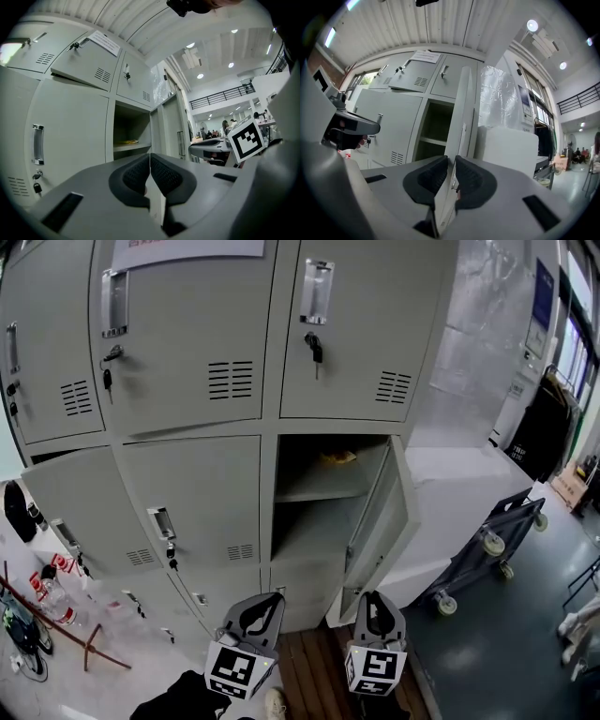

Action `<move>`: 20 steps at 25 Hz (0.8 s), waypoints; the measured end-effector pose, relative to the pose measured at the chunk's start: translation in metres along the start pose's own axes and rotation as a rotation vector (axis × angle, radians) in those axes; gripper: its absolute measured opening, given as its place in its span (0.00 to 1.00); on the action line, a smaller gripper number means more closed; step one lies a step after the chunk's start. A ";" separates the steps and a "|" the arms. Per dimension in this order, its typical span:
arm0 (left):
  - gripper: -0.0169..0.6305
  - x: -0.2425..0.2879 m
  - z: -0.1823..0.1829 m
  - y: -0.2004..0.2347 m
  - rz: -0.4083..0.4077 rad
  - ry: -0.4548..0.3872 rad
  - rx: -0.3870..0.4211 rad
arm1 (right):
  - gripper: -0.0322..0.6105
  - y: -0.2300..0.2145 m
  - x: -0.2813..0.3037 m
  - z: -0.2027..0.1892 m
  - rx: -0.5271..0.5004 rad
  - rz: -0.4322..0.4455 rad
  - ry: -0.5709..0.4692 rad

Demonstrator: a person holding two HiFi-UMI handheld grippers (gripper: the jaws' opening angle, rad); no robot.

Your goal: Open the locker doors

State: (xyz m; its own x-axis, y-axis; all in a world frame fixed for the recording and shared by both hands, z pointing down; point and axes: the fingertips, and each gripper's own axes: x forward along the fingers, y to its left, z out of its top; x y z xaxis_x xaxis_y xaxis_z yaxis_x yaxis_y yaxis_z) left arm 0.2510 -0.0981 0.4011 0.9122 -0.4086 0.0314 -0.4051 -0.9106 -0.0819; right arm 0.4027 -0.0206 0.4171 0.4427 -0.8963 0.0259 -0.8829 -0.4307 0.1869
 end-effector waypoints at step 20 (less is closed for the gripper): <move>0.06 0.063 -0.002 -0.044 -0.144 -0.010 -0.012 | 0.07 -0.099 -0.006 -0.022 0.024 -0.223 0.037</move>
State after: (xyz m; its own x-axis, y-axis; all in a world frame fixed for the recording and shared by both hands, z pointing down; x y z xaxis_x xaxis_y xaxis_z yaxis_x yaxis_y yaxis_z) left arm 0.3256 -0.0841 0.4088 0.9614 -0.2733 0.0320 -0.2709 -0.9604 -0.0652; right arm 0.4903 0.0299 0.4201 0.6325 -0.7742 0.0222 -0.7657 -0.6207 0.1686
